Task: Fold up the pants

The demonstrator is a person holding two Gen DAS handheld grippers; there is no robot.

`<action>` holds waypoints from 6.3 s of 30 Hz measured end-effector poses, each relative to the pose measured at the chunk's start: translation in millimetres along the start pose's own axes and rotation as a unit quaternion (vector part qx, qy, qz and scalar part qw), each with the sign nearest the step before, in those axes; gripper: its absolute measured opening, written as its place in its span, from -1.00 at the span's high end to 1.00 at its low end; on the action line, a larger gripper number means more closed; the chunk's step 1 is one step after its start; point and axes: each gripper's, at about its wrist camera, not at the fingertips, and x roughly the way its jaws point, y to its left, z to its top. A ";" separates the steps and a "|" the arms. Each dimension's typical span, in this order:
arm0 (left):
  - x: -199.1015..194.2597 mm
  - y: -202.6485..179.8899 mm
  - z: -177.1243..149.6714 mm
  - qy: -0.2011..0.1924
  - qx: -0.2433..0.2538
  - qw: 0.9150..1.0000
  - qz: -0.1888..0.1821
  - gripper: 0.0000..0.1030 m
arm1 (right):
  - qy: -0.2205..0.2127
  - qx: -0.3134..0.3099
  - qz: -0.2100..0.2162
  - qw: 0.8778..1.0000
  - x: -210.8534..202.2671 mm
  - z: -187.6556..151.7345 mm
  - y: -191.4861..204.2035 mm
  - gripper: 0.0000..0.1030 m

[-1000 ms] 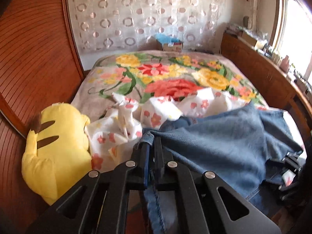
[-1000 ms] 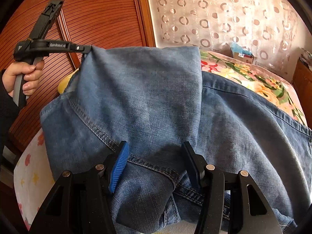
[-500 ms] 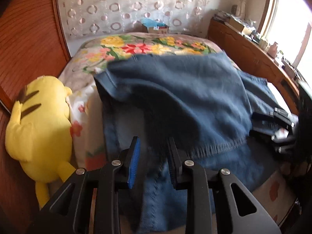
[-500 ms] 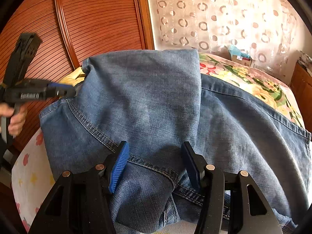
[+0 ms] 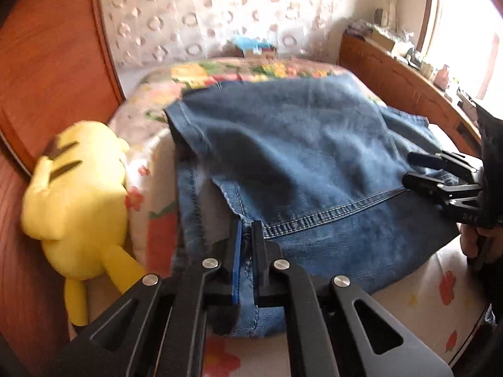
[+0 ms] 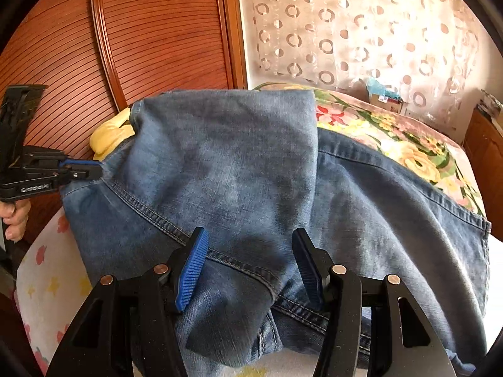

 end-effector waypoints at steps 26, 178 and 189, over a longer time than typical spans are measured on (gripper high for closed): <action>-9.4 -46.6 18.0 -0.036 0.029 0.999 0.004 -0.28 | -0.036 0.027 -0.011 0.999 -63.4 -25.3 0.9 -0.12; -0.9 -24.7 -28.4 -0.071 -0.030 0.996 0.034 -0.44 | 0.007 -0.060 -0.016 0.998 -60.1 -17.2 -65.9 0.24; 15.2 -23.2 -31.0 -0.048 -0.032 0.997 0.049 -0.44 | 0.042 -0.048 -0.020 0.998 -71.2 -45.3 -64.1 0.22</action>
